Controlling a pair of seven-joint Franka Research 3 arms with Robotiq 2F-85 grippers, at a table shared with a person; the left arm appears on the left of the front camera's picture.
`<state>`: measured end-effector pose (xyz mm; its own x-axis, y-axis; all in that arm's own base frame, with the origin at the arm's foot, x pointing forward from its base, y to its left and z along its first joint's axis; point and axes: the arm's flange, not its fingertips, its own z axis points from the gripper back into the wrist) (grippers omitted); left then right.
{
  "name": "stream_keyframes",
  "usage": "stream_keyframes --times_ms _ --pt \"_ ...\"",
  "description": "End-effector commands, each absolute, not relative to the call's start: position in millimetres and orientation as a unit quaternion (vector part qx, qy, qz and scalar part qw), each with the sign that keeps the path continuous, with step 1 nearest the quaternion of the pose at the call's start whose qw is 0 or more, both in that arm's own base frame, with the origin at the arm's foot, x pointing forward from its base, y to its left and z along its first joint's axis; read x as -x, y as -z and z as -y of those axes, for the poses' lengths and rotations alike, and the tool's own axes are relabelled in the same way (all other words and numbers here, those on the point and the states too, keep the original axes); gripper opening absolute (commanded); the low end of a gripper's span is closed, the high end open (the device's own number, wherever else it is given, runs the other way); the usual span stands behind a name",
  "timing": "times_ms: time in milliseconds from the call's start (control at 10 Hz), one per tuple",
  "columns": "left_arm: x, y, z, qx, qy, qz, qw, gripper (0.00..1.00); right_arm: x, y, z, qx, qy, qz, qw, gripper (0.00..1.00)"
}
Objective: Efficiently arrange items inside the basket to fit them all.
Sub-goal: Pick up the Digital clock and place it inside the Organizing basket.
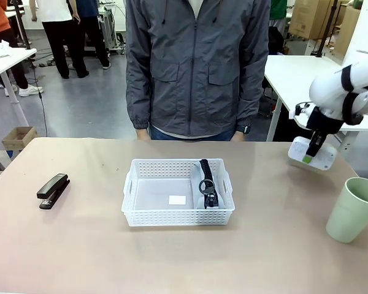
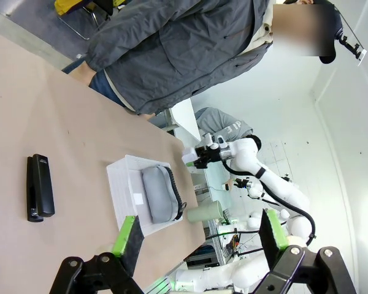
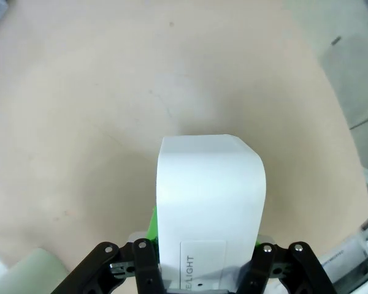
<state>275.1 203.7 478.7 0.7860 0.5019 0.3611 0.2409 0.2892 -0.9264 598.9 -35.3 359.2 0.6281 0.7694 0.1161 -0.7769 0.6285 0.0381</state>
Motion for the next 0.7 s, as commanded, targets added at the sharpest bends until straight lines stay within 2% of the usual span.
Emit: stream_keyframes --times_ms 0,100,300,500,600 --pt "-276 -481 -203 0.593 -0.083 0.324 0.733 1.0 -577 -422 24 -0.052 -0.357 0.063 0.931 0.0" --pt "-276 -481 -203 0.593 -0.083 0.324 0.733 1.0 -565 -447 20 -0.06 -0.323 0.084 0.941 0.0" --pt "-276 -481 -203 0.593 -0.083 0.324 0.733 1.0 -548 -488 13 -0.116 -0.187 0.149 0.964 0.0" --pt "-276 -481 -203 0.593 -0.083 0.324 0.733 1.0 -522 -508 4 -0.226 -0.173 0.134 0.949 0.0" --pt "-276 -481 -203 0.593 -0.083 0.324 0.733 1.0 -513 -507 0 -0.256 -0.178 0.115 0.943 0.0"
